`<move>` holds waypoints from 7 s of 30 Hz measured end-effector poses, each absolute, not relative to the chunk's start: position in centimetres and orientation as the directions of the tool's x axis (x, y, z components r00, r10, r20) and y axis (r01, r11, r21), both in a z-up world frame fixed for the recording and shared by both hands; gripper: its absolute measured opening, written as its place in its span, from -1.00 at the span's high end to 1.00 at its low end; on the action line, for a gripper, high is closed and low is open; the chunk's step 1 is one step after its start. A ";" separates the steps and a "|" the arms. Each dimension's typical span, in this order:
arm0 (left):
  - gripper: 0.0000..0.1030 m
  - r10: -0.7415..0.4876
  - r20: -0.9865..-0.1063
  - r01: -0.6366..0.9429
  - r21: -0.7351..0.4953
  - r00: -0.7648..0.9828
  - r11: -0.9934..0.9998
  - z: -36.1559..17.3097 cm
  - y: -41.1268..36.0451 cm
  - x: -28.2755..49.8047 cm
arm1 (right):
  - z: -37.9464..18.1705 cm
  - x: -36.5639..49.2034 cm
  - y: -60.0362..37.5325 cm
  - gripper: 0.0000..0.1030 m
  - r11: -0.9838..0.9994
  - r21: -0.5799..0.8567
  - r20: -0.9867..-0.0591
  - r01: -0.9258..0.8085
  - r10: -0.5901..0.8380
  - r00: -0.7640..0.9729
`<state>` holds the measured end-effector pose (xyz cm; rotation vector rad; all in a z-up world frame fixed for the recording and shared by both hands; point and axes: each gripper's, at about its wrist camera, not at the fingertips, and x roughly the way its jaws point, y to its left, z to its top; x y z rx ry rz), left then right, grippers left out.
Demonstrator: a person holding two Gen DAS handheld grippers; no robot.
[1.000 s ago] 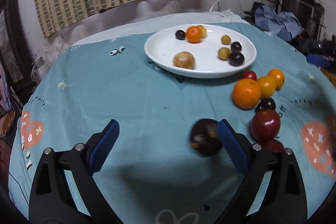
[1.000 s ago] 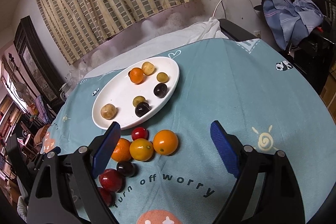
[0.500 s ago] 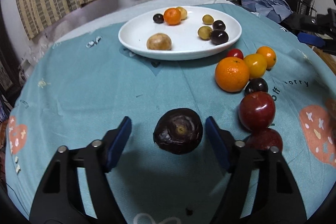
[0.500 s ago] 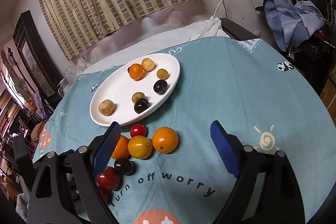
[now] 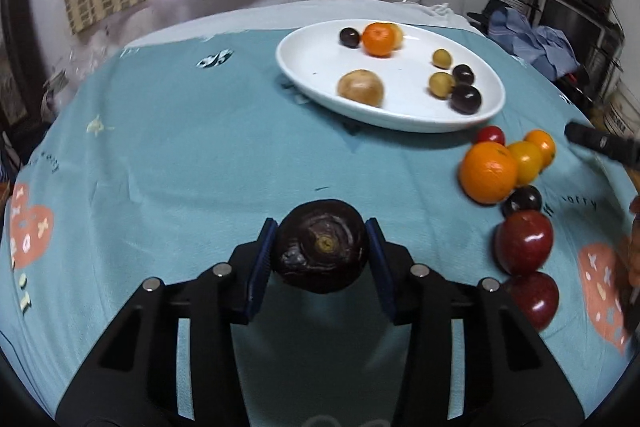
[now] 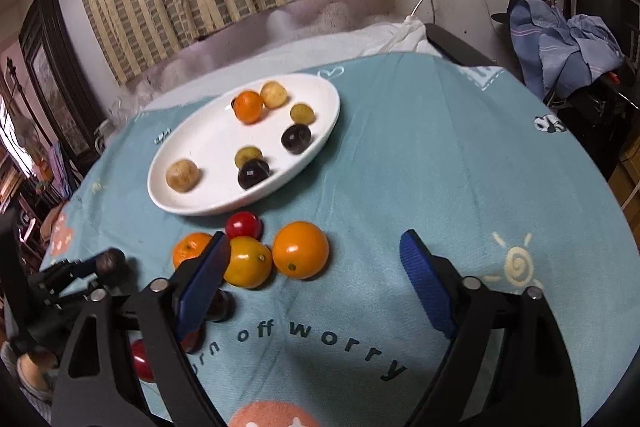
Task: Organize fruits
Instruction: 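Carry the dark brown fruit onto the plate with the left tool while the right tool places an orange, then grasp a red apple with the left tool while the right tool reaches another red apple, then carry both red apples onto the plate and open both tools, then grasp an orange with the left tool while the right tool grasps a yellow-orange fruit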
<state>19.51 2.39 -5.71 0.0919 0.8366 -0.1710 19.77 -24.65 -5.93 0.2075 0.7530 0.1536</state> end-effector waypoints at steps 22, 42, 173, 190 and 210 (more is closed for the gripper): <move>0.12 -0.152 -0.769 0.229 -0.008 0.620 0.974 -6.7 1.6 19.9 | -8.6 22.2 -26.1 0.28 0.895 0.442 -0.662 -0.057 0.368 0.652; 0.12 -0.165 -0.663 0.179 -0.047 0.730 0.983 0.0 -1.1 30.8 | -2.2 29.0 -20.3 0.27 0.912 0.366 -0.578 -0.186 0.379 0.723; 0.24 -0.230 -0.704 0.300 -0.026 0.672 0.954 -2.2 -6.4 27.1 | -1.5 27.5 -20.9 0.23 0.936 0.310 -0.575 -0.166 0.323 0.751; -0.29 -0.244 -0.682 0.311 -0.026 0.689 0.950 -2.4 -4.8 23.1 | -0.6 24.1 -22.3 -0.37 0.922 0.355 -0.544 -0.153 0.337 0.768; -0.53 -0.193 -0.701 0.345 0.081 0.686 0.935 -5.1 -8.8 21.9 | -2.9 20.6 -25.7 -0.43 0.878 0.474 -0.559 -0.063 0.355 0.749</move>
